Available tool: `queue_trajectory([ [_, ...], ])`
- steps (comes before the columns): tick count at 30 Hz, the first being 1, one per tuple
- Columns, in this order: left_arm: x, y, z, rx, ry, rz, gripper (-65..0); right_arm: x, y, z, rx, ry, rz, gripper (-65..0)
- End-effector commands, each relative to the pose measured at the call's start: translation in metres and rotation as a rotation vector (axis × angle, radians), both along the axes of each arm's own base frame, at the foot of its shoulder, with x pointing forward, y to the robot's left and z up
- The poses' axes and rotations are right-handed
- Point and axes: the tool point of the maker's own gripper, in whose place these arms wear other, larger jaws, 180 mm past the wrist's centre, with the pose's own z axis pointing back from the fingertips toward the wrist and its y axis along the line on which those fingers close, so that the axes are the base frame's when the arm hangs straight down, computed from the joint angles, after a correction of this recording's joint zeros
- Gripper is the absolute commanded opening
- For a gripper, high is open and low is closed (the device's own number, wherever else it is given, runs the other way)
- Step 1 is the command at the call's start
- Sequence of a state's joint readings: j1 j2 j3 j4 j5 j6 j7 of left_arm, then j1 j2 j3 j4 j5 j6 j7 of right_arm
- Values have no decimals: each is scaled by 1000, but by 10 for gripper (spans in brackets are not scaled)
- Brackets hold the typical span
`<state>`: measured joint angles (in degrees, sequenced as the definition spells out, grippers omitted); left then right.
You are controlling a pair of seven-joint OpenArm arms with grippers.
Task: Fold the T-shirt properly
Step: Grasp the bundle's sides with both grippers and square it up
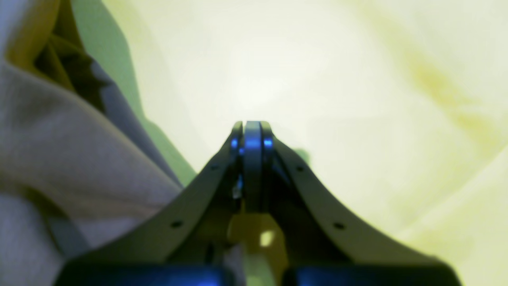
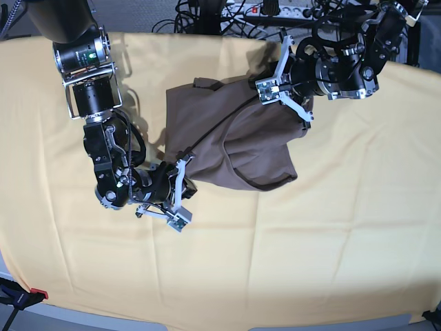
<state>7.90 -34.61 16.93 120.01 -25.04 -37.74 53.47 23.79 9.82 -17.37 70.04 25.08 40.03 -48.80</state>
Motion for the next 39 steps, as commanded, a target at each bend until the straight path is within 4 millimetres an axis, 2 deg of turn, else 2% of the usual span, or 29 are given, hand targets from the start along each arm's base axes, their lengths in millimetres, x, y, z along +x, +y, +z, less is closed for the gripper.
queue_trajectory([
  [1,6,-1,6,-27,-19,3,-650,7,-4,11,-1,-12,1,-650],
  [8,42,21,-11,23,-7,69,-650,-22,-7,-4,-9,134,50,-650],
  [14,71,27,-5,7,-21,106,-650,-42,-2,2,9,149,94,-650],
  [17,78,26,-3,-33,-13,120,-650,-64,1,8,23,154,136,-650],
  [21,93,31,-8,-66,-7,130,-650,-88,-10,12,-2,123,170,-650],
  [27,130,36,-16,-70,-11,152,-650,-136,-29,5,-48,127,209,-650],
  [30,151,23,-21,-64,-44,140,-650,-154,-35,11,-20,137,203,-650],
  [33,166,-5,-22,-90,-60,122,-650,-164,-40,24,51,153,149,-650],
  [37,180,-48,-13,-163,-110,85,-650,-176,-59,25,92,168,67,-650],
  [39,185,-60,-5,-181,-123,75,-650,-176,-68,25,114,168,4,-650],
])
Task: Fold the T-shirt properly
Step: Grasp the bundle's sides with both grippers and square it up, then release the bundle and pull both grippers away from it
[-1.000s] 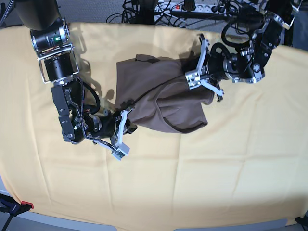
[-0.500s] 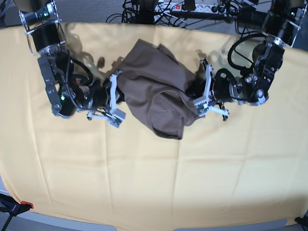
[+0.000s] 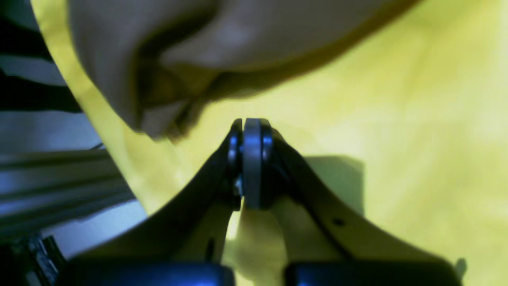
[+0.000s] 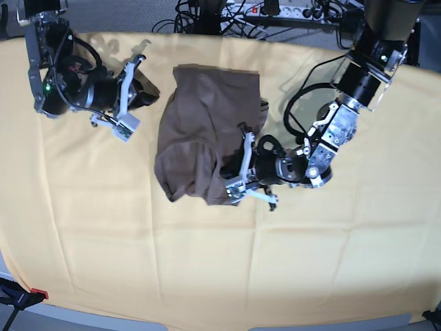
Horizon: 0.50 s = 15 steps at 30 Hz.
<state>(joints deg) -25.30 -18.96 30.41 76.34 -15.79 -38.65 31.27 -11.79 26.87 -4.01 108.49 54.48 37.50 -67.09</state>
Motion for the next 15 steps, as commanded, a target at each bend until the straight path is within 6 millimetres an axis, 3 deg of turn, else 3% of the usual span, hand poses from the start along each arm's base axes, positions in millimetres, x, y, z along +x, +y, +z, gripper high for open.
queue_trajectory([
  [1,16,-5,25,-37,-56,-8,-650,11,-1,14,43,-50,-32,-650],
  [4,32,2,38,2,-94,3,-650,25,-16,24,73,-88,-135,-650],
  [9,53,38,77,-3,-74,102,-650,39,-28,58,245,-156,-240,-650],
  [15,30,51,148,-388,167,94,-650,25,-2,92,513,-99,-193,-650],
])
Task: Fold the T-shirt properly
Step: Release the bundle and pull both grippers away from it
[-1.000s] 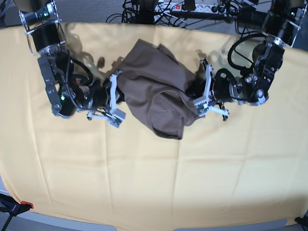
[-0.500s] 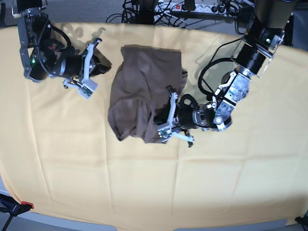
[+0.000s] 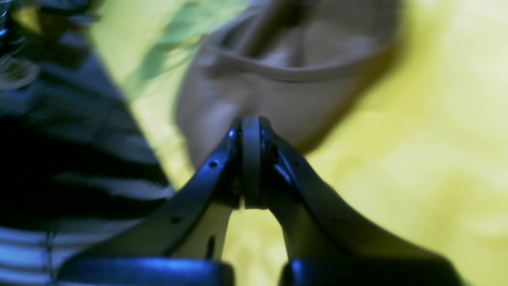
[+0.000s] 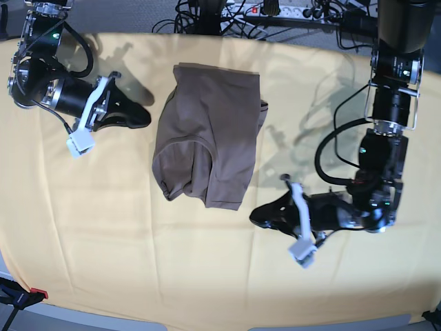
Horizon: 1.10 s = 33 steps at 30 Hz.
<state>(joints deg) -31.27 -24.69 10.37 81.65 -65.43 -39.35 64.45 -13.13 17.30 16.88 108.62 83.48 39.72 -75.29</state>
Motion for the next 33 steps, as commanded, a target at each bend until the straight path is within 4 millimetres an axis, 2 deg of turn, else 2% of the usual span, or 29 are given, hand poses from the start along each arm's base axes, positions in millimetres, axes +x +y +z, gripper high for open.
queue_trajectory([
  [1,-2,-5,21,-68,-22,-33,-650,3,2,12,20,-40,6,-650],
  [5,-25,-13,4,-129,78,-67,-650,3,11,9,42,-30,-2,-650],
  [9,-44,-33,-22,-154,148,-81,-650,-2,27,4,52,-12,36,-650],
  [13,-54,-49,-44,-122,172,-82,-650,-14,50,-21,-50,30,118,-650],
  [16,-55,-49,-58,-82,167,-56,-650,-15,60,-40,-155,26,140,-650],
  [20,-52,-32,-86,33,137,12,-650,-9,55,-62,-310,-6,120,-650],
  [26,-56,21,-122,165,81,120,-650,-11,51,-67,-343,4,128,-650],
  [29,-61,39,-131,221,91,129,-650,-13,48,-70,-365,18,140,-650],
  [33,-61,50,-132,246,92,136,-650,-14,49,-69,-359,18,141,-650],
])
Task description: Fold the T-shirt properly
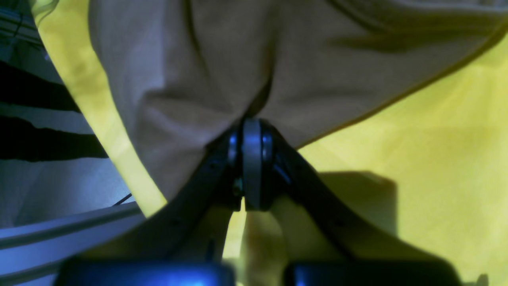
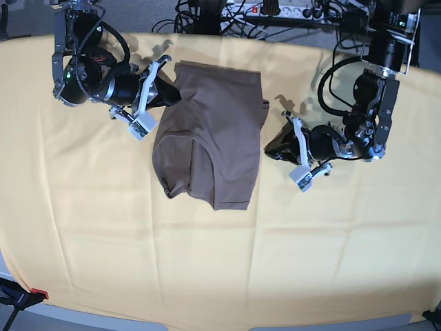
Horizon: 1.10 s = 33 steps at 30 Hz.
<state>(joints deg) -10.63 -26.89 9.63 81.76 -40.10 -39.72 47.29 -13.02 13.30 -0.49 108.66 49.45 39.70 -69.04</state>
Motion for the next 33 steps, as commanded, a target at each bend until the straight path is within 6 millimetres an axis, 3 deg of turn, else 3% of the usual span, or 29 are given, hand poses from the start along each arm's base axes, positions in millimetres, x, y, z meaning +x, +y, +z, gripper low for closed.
queue_trajectory([
  [1,6,11,6,33,-24,-3,-650,6,4,12,39,-37,3,-650],
  [5,8,7,30,-50,-13,-13,-650,19,6,38,174,-88,-48,-650],
  [9,4,-13,73,-180,-39,-63,-650,32,-12,68,280,-147,-127,-650],
  [15,-22,-38,110,-257,-60,-194,-650,30,-36,89,377,-132,-167,-650],
  [18,-34,-45,117,-260,-63,-241,-650,22,-50,94,387,-109,-165,-650],
  [23,-59,-49,112,-258,-47,-267,-650,17,-81,100,326,-157,-252,-650],
  [29,-86,-39,124,-266,-93,-229,-650,-15,-85,122,205,-238,-247,-650],
  [33,-110,-24,128,-233,-110,-180,-650,-44,-91,123,122,-220,-259,-650],
])
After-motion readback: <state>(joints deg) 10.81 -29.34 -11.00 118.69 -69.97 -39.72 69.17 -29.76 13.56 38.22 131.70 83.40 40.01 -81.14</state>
